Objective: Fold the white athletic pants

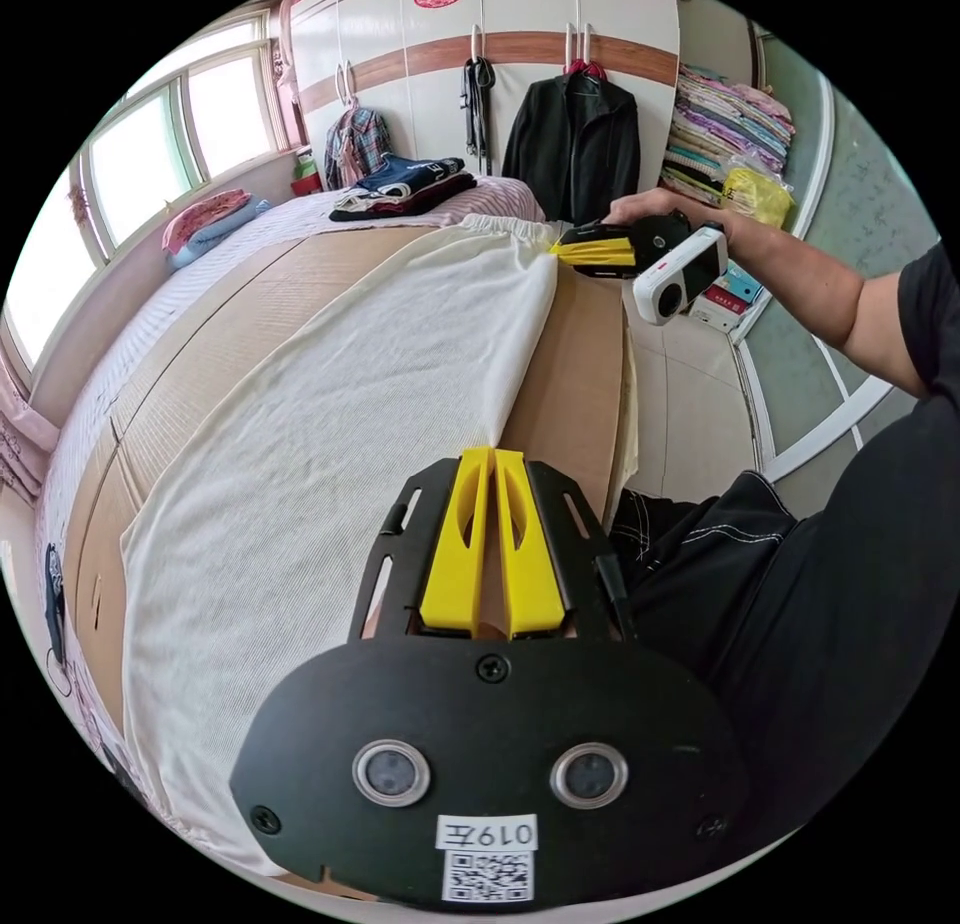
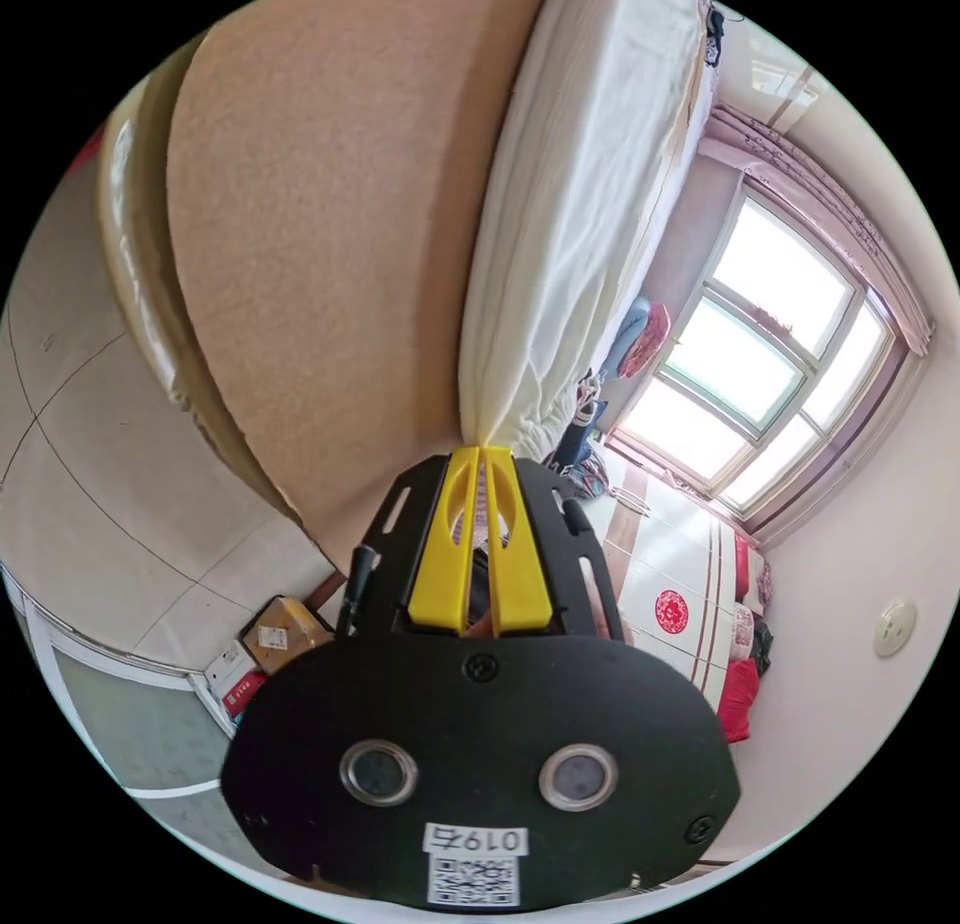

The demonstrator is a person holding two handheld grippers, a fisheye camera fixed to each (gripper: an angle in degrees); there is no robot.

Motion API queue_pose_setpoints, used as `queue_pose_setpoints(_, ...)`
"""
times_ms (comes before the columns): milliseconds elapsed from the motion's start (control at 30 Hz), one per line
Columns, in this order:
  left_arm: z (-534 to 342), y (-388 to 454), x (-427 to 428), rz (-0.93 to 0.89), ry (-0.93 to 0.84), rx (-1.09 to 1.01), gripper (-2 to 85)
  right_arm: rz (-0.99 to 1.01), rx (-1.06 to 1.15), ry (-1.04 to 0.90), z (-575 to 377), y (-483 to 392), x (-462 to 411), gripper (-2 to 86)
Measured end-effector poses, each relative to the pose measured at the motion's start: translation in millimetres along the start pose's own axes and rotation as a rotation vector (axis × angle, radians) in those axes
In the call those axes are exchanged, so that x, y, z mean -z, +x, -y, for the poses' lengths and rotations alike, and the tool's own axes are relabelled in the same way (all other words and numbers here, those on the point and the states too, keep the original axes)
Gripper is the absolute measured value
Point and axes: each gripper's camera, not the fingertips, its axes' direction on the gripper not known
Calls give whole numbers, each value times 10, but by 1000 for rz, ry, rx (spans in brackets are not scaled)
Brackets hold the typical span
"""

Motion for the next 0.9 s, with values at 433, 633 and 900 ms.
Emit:
queue_pose_setpoints(433, -248, 212, 232, 72, 5, 27, 9, -7, -61, -8, -157, 318, -42, -7)
queue_pose_setpoints(633, -516, 320, 632, 59, 75, 10, 9, -35, -125, -39, -429, 495, 163, 12)
queue_pose_setpoints(900, -1327, 331, 1293, 286, 16, 85, 9, 283, -659, 361, -450, 1615, 1072, 2)
